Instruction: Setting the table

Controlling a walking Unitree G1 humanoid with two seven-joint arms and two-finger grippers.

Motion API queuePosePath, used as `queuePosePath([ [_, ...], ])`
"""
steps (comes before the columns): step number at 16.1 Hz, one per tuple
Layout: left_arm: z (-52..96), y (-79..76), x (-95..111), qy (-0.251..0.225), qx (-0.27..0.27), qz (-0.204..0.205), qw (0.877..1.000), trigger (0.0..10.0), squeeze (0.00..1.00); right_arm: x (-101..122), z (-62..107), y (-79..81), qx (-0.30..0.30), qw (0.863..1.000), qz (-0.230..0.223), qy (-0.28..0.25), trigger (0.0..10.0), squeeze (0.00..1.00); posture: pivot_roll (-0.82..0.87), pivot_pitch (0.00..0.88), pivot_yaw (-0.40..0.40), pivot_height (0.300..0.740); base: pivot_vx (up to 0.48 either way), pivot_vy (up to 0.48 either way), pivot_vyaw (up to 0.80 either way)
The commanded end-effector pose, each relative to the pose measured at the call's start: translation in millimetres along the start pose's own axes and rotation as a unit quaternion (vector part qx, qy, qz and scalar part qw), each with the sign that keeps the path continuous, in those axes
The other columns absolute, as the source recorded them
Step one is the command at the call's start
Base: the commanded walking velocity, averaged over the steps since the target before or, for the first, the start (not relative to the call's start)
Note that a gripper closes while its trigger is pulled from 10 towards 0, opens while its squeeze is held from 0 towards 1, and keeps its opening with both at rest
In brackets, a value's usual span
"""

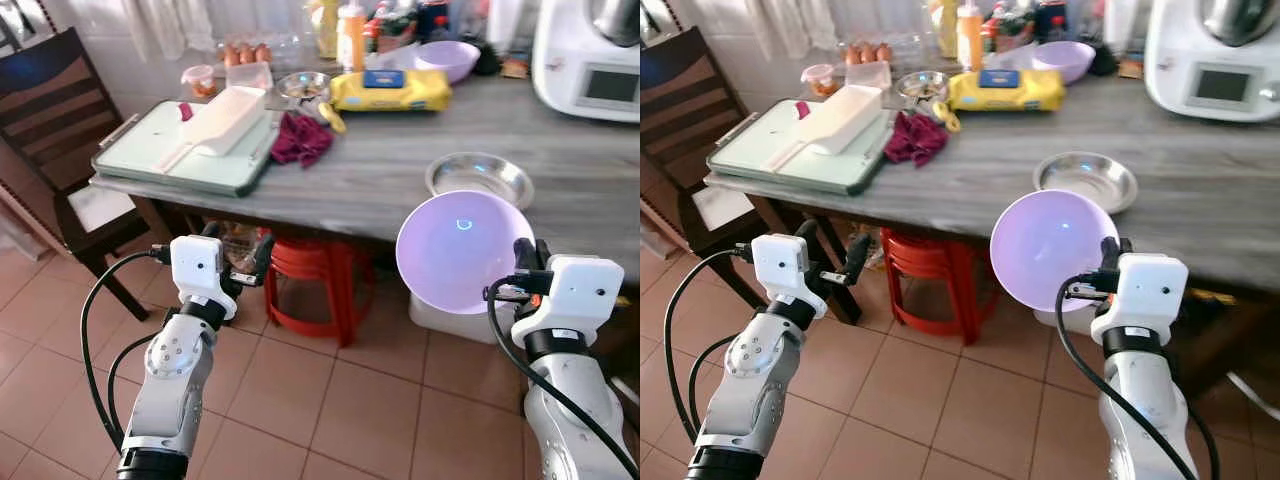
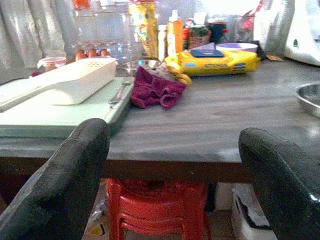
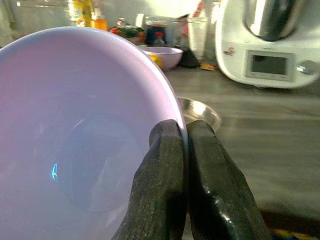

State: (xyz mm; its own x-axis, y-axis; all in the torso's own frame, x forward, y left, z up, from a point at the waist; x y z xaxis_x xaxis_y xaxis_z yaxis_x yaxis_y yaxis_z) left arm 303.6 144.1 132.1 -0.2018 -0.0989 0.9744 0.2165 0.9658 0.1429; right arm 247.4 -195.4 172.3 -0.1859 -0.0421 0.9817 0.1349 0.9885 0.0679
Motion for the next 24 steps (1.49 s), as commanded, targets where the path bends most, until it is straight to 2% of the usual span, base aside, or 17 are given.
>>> queuePosePath([
  [1, -0.5, 0.8, 2.5, -0.002, -0.006, 0.0, 1.0, 10.0, 0.0, 10.9, -1.1, 5.4, 0.011, 1.0, -0.002, -0.024, 10.0, 0.0, -0.21, 0.099, 0.114, 0.74, 0.465, 0.0, 0.0],
  [10, 1.4, -11.8, 1.7, -0.001, -0.043, 0.012, 0.999, 10.0, 0.0, 12.5, -6.1, 5.9, 0.015, 0.999, 0.005, -0.028, 10.0, 0.0, -0.21, 0.098, 0.111, 0.74, 0.452, 0.0, 0.0],
  [13, 3.1, -18.2, 4.1, -0.008, -0.071, 0.009, 0.997, 10.0, 0.0, 12.6, -7.5, 6.3, 0.016, 0.999, 0.006, -0.029, 10.0, 0.0, -0.21, 0.1, 0.112, 0.74, 0.0, 0.0, 0.0],
  [17, 13.3, -32.1, 10.3, -0.024, -0.17, 0.009, 0.985, 10.0, 0.0, 15.0, -12.6, 10.0, 0.019, 0.999, 0.001, -0.034, 10.0, 0.0, -0.21, 0.103, 0.113, 0.74, 0.0, 0.0, 0.0],
  [20, 16.3, -34.0, 13.8, -0.026, -0.215, 0.008, 0.976, 10.0, 0.0, 19.7, -19.0, 12.2, 0.025, 0.999, -0.008, -0.038, 10.0, 0.0, -0.2, 0.109, 0.117, 0.74, 0.0, 0.0, 0.0],
  [24, 21.1, -33.8, 19.6, -0.023, -0.269, 0.017, 0.963, 10.0, 0.0, 21.6, -31.7, 7.2, 0.007, 0.998, -0.061, -0.021, 10.0, 0.0, -0.2, 0.116, 0.12, 0.74, 0.0, 0.0, 0.0],
])
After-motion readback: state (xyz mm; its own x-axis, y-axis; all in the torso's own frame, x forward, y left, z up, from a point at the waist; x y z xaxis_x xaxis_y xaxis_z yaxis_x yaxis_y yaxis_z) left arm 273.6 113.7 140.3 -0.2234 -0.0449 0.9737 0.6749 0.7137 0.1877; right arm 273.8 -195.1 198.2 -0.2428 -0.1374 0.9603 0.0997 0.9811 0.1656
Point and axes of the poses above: a point about 5 cm out from each wrist's last joint towards the gripper, its own z axis pointing back from the gripper into the wrist, its own x axis along the axis of the wrist's last joint, y = z × x, the point moved 1 cm from there along -z, pointing out of the wrist towards the gripper, and after that the axes turned 10 degrees about -z, right-handed, at the moved point
